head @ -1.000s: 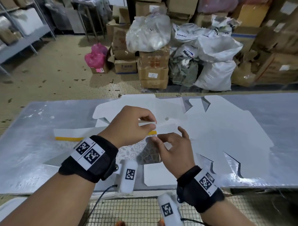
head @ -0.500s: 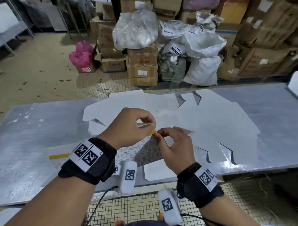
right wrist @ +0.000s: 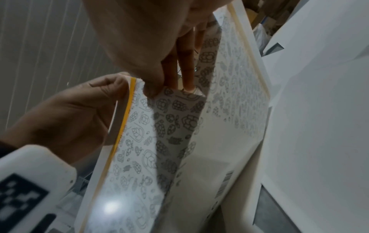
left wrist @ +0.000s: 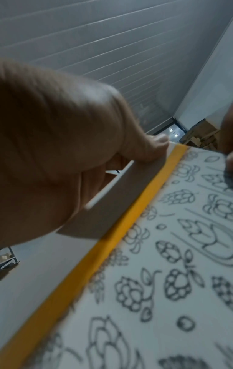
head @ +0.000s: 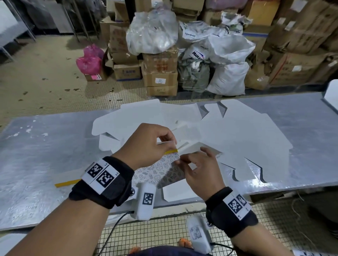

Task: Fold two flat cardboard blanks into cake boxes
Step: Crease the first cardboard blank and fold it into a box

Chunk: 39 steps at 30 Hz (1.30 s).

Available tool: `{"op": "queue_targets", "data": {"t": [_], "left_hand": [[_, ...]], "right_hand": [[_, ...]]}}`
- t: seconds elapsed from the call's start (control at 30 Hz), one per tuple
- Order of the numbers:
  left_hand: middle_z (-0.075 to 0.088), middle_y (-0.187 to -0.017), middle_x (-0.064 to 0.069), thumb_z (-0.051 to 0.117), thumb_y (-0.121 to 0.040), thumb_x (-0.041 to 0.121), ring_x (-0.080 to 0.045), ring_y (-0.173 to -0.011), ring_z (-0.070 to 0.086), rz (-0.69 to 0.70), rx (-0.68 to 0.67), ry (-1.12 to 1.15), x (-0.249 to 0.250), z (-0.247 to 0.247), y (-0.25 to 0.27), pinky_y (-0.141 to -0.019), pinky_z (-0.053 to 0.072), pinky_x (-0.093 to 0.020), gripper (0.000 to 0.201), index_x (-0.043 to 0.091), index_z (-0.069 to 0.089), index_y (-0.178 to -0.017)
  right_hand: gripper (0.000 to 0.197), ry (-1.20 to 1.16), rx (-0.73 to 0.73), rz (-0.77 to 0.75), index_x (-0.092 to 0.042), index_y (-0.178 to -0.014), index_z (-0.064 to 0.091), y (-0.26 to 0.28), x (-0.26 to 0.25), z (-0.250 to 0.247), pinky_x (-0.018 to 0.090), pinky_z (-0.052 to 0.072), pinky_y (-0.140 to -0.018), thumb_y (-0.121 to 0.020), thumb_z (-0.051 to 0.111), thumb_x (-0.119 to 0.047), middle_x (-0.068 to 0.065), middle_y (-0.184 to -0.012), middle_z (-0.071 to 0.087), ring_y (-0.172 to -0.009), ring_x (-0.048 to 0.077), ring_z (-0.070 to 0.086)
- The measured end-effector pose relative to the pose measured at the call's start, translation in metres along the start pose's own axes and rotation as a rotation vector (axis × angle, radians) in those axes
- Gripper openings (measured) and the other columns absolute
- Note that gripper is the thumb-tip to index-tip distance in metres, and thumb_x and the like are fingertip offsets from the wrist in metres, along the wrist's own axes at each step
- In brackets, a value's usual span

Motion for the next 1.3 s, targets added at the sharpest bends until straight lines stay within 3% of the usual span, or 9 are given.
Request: {"op": "queue_targets", "data": {"t": [0.1, 0.2, 0.47, 0.63, 0.8, 0.93, 1.03, 1.2, 1.3], "left_hand": [[0.072, -0.078, 0.013, 0.077, -0.084, 0.012, 0.000, -0.080, 0.064, 0.014, 0.101, -0.007, 0.002, 0.003, 0.000, -0.072, 0.040, -0.005, 0.010, 0.019, 0.075, -0.077], [0.073, -0.084, 0.015, 0.079, -0.085, 0.020, 0.001, -0.086, 0.065, -0.041, 0.123, 0.009, 0.003, 0.005, 0.002, -0.075, 0.046, -0.013, 0.003, 0.022, 0.077, -0.086], [0.061, -0.127, 0.022, 0.082, -0.069, 0.058, -0.003, -0.118, 0.052, -0.271, 0.161, -0.219, -0.019, -0.027, 0.034, -0.107, 0.042, -0.037, 0.062, 0.042, 0.063, -0.125], [0.039, -0.152, 0.012, 0.080, -0.071, 0.057, -0.012, -0.145, 0.028, -0.518, 0.511, -0.364, -0.055, -0.043, 0.073, -0.117, 0.017, -0.056, 0.066, 0.044, 0.055, -0.130], [0.012, -0.162, 0.003, 0.076, -0.070, 0.062, -0.024, -0.147, 0.024, -0.864, 0.835, -0.069, -0.085, -0.027, 0.112, -0.113, 0.028, -0.061, 0.102, 0.035, 0.021, -0.151], [0.037, -0.151, -0.001, 0.061, -0.069, 0.077, -0.025, -0.137, 0.041, -0.945, 0.773, -0.081, -0.095, -0.012, 0.125, -0.111, 0.031, -0.056, 0.076, 0.041, 0.041, -0.132], [0.058, -0.106, 0.012, 0.063, -0.084, 0.064, -0.018, -0.107, 0.055, -0.926, 0.690, -0.102, -0.081, -0.013, 0.121, -0.097, 0.031, -0.039, 0.029, 0.037, 0.056, -0.092], [0.066, -0.104, 0.026, 0.061, -0.084, 0.064, -0.006, -0.102, 0.062, -0.756, 0.586, 0.000, -0.085, -0.015, 0.119, -0.094, 0.045, -0.034, 0.037, 0.039, 0.062, -0.111], [0.072, -0.095, 0.019, 0.068, -0.091, 0.036, -0.006, -0.083, 0.064, -0.653, 0.626, 0.134, -0.082, -0.020, 0.114, -0.069, 0.046, -0.012, 0.015, 0.039, 0.068, -0.105]], "right_hand": [[0.015, 0.104, -0.175, 0.015, -0.034, -0.088, 0.074, 0.000, 0.005, -0.003, 0.036, 0.024, -0.114, -0.084, 0.066, -0.047, -0.022, -0.081, 0.071, -0.080, -0.003, 0.059], [0.016, 0.164, -0.193, 0.015, -0.035, -0.076, 0.074, 0.002, 0.008, -0.003, 0.040, 0.029, -0.112, -0.083, 0.073, -0.021, -0.017, -0.073, 0.072, -0.071, 0.003, 0.062], [0.028, -0.006, -0.126, 0.094, -0.025, -0.069, 0.072, -0.002, 0.019, -0.006, 0.033, 0.048, -0.081, -0.079, 0.067, 0.000, -0.034, -0.062, 0.061, -0.063, -0.012, 0.056], [0.020, -0.042, -0.096, 0.101, -0.020, -0.070, 0.068, -0.011, 0.029, -0.009, 0.024, 0.042, -0.069, -0.081, 0.073, -0.005, -0.040, -0.056, 0.054, -0.061, -0.008, 0.059], [0.016, -0.056, -0.088, 0.069, -0.025, -0.076, 0.068, -0.019, 0.029, -0.010, 0.025, 0.050, -0.066, -0.081, 0.080, -0.016, -0.024, -0.052, 0.054, -0.060, 0.001, 0.060], [0.011, -0.042, -0.101, 0.057, -0.023, -0.084, 0.071, -0.024, 0.025, -0.005, 0.034, 0.056, -0.069, -0.080, 0.081, -0.021, -0.015, -0.057, 0.059, -0.057, 0.004, 0.063], [0.012, -0.018, -0.092, 0.093, -0.023, -0.091, 0.072, -0.024, 0.019, -0.003, 0.044, 0.055, -0.078, -0.081, 0.080, -0.023, -0.012, -0.062, 0.063, -0.060, 0.008, 0.065], [0.014, 0.028, -0.107, 0.077, -0.029, -0.078, 0.060, -0.027, -0.001, 0.007, 0.049, 0.054, -0.083, -0.084, 0.071, -0.022, -0.011, -0.061, 0.059, -0.060, 0.012, 0.062], [0.038, 0.019, -0.137, 0.152, -0.025, -0.120, 0.059, -0.029, -0.012, 0.012, 0.051, 0.048, -0.097, -0.084, 0.068, -0.020, -0.008, -0.111, 0.069, -0.103, 0.017, 0.063]]}}
Point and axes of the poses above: each hand's wrist, its own y-axis away from the middle knuckle, its own z-axis out of the palm, x = y × z, the point moved 1 cm from there along -y, towards the middle knuckle
